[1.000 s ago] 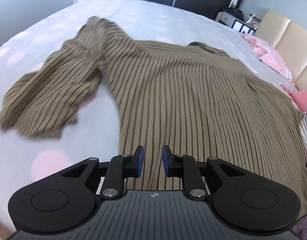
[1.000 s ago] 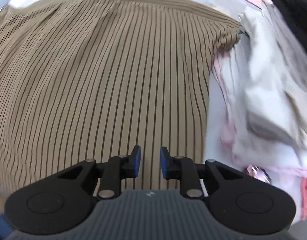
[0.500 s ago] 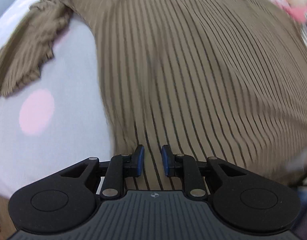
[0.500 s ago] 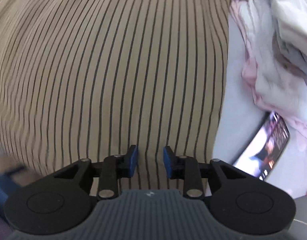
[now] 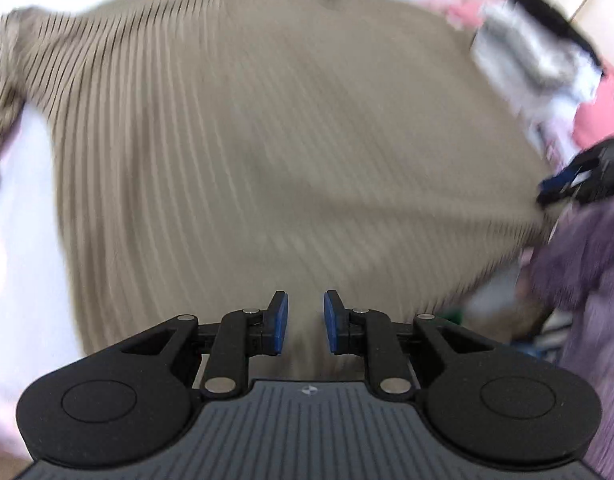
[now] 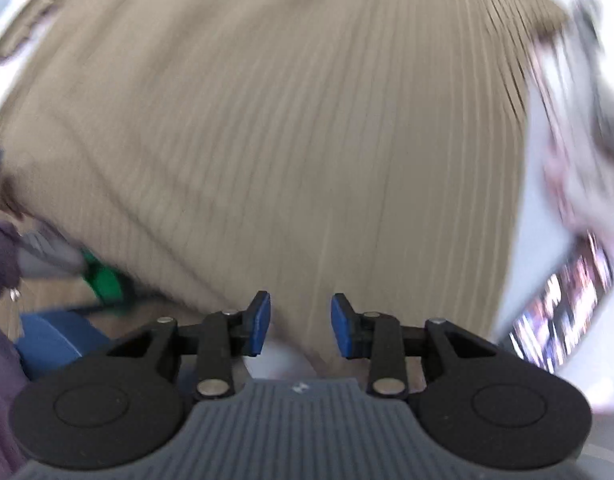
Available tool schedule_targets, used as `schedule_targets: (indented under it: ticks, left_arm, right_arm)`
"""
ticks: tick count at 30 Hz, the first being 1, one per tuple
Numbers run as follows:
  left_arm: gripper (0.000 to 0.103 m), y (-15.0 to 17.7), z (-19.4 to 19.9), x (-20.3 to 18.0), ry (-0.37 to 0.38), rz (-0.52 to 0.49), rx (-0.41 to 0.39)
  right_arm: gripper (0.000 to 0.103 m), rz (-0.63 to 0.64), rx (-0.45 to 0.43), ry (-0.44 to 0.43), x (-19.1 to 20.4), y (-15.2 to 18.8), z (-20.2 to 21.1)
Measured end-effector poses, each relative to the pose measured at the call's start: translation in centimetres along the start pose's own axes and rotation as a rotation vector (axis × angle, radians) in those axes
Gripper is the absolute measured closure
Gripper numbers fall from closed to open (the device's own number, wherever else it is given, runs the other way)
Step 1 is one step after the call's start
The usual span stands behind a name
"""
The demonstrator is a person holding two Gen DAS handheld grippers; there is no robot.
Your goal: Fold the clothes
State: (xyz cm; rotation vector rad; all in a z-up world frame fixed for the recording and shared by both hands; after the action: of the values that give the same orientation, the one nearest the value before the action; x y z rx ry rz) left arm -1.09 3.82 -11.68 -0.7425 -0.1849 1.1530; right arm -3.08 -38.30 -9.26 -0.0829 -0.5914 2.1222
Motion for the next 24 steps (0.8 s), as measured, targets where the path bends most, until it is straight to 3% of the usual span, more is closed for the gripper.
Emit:
schedule_targets:
  ticks: [4,5,9,13,15,20,24]
  left_arm:
    - [0.087,-2.8,-2.2,-2.8,0.058,0.005,-0.11]
    - [0.086,-3.3,-2.9,-3.5,0.076,-0.003,-0.129]
    - [0.087,-3.9,-6.2,-6.3,0.12,-0.055,-0.151]
    - [0.087,-1.4,-8.1,-7.3,0.087,-0.074,0.023]
    - [0.087,-0.2,-7.4,-7.5,0.081,-0.109,0.024]
    - [0.087,2.4,-5.5,-7.2,0.088,-0.029,0.115]
    - [0.087,4.5,-5.2,-6.8,0.109,-0.011,0.228]
  right_arm:
    - [0.07,0.044,-0.14,-0.007,4.3,-3.4,-1.6]
    - [0.075,0.027,-0.165,-0.027,5.9,-3.2,-1.4]
    - [0.077,-0.021,-0.243,-0.096,8.3,-4.1,-2.6]
    - [0.074,0.04,-0.241,-0.089,10.2,-3.7,-3.5]
    - [0.074,0.085,-0.223,-0.11,10.9,-2.7,-3.5]
    - [0.073,0.131,-0.169,-0.138,11.8,1.1,-3.4]
    - [0.073,0.072,-0.07,-0.197,11.8,2.3,-3.7]
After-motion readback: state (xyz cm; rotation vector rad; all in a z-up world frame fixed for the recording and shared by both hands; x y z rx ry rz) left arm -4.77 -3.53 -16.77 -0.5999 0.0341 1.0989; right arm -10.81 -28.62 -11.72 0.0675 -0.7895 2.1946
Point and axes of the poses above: each gripper's, at about its wrist camera, not at the fingertips, and z roughly against the way its jaws point, x to its left, y to its underside, the point moved 9 cm from there along -z, roughly the way its jaws point, and after that the axes turned 12 degrees about -x, right-handed, at the moved point
